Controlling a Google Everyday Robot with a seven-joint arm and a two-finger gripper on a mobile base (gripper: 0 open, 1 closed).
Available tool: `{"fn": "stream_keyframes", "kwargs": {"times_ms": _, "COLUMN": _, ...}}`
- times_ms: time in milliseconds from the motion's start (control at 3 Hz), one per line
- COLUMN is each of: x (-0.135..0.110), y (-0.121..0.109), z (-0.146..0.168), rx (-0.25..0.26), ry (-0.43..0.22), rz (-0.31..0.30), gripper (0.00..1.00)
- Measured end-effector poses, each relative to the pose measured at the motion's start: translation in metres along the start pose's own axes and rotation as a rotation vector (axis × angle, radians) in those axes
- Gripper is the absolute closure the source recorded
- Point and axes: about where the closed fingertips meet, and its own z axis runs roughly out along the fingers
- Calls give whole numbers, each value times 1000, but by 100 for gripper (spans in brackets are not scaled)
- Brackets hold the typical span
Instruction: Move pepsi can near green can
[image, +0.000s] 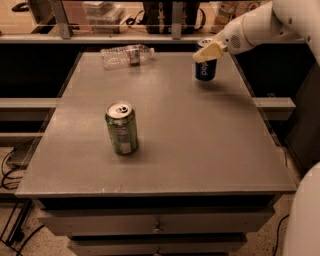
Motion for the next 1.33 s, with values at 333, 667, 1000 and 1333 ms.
{"fn": "stream_keyframes", "kwargs": {"times_ms": 333, "x": -19, "y": 43, "z": -20, "rx": -129, "ry": 2, "rz": -102, "gripper": 100}}
{"fn": "stream_keyframes", "kwargs": {"times_ms": 667, "x": -20, "y": 43, "z": -19, "rx": -128, "ry": 1, "rz": -101, "gripper": 100}}
{"fn": "stream_keyframes", "kwargs": {"times_ms": 1000, "x": -20, "y": 67, "z": -10, "rx": -216, "ry": 8, "rz": -130, "gripper": 100}}
{"fn": "stream_keyframes", "kwargs": {"times_ms": 1333, "x": -18, "y": 111, "z": -5, "rx": -370, "ry": -30, "rz": -159, "gripper": 100}}
